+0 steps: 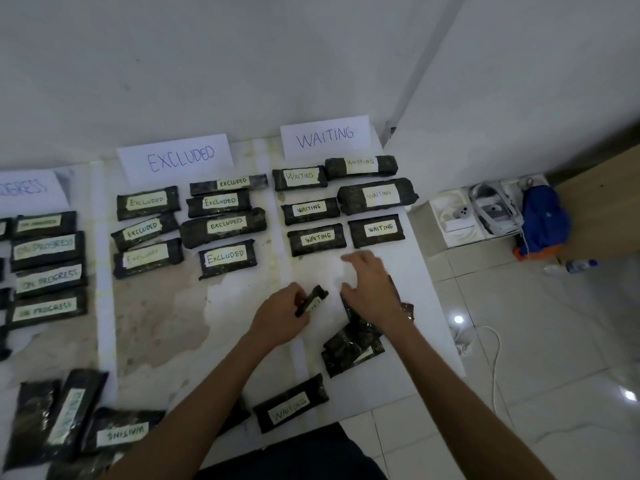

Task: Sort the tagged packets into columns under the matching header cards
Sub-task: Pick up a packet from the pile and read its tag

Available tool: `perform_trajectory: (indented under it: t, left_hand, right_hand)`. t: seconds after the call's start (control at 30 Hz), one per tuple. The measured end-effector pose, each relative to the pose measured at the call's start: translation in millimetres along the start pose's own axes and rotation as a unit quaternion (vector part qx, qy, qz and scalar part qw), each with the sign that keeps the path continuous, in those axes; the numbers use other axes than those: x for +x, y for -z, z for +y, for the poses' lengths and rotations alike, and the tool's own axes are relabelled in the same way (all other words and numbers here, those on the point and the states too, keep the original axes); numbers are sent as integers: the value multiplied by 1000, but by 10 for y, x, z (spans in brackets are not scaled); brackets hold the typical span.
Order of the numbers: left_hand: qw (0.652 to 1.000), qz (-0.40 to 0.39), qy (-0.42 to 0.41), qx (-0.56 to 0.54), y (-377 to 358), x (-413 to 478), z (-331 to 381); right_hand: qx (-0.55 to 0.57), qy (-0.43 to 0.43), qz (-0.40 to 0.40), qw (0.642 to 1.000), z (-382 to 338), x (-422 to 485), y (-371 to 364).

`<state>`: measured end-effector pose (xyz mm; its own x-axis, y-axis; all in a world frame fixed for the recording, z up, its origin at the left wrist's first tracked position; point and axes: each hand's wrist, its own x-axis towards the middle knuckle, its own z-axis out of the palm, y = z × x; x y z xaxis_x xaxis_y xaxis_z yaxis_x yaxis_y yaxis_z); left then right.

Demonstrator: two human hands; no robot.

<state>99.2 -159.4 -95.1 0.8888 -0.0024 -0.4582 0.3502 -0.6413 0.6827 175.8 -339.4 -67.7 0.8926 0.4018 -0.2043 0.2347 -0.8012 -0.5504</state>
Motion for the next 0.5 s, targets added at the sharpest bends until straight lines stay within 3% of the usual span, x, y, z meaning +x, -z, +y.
perform_trajectory:
  t: [0.13, 0.23, 0.5]
  left_hand:
    - [985, 76, 67, -139, 254, -193, -58]
    - [973, 110, 74, -187, 410, -362, -152]
    - [950, 166, 124, -235, 940, -741, -722]
  right_hand:
    - [145, -44, -73, 986, -556, -396, -357]
    - [170, -47, -86, 981, -878, -484, -682]
    - [77, 41, -78, 993, -1609, -149, -1011]
